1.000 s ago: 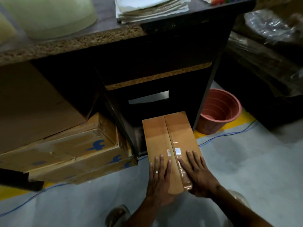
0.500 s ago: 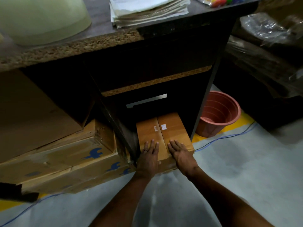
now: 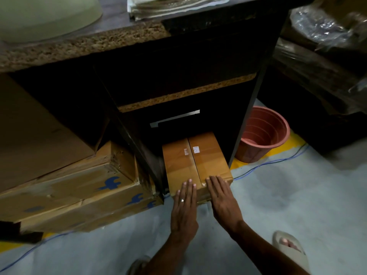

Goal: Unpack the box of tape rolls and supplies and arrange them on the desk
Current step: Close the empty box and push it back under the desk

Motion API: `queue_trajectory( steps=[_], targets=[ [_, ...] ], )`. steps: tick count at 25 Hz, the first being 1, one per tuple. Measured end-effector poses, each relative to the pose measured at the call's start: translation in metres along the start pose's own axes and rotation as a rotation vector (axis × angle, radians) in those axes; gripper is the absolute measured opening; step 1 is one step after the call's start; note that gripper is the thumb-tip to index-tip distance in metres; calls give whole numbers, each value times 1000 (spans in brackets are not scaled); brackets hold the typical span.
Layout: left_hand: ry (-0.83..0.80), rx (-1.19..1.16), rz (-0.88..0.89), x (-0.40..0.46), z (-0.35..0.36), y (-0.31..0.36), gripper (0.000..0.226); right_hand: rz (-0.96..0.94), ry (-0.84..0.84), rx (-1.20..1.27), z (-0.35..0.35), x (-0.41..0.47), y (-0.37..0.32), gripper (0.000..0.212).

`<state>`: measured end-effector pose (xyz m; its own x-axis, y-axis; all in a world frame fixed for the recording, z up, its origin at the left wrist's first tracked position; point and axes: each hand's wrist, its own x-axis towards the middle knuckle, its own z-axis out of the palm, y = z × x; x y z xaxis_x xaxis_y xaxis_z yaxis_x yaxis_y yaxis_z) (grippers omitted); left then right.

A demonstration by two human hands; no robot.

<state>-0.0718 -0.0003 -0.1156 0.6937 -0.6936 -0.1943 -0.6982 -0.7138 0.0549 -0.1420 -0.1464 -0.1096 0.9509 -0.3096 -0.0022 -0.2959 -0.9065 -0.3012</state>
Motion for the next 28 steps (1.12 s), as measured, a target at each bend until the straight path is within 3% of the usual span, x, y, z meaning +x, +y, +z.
queue_trajectory(
  steps=[6, 17, 28],
  targets=[
    [-12, 35, 8, 29, -20, -9, 104, 19, -238, -107, -6, 34, 1, 115],
    [-170, -49, 80, 93, -56, -39, 103, -51, -412, -346, -33, 110, 10, 114],
    [-250, -105, 69, 104, -65, -41, 100, -46, -437, -317, -36, 112, 12, 121]
  ],
)
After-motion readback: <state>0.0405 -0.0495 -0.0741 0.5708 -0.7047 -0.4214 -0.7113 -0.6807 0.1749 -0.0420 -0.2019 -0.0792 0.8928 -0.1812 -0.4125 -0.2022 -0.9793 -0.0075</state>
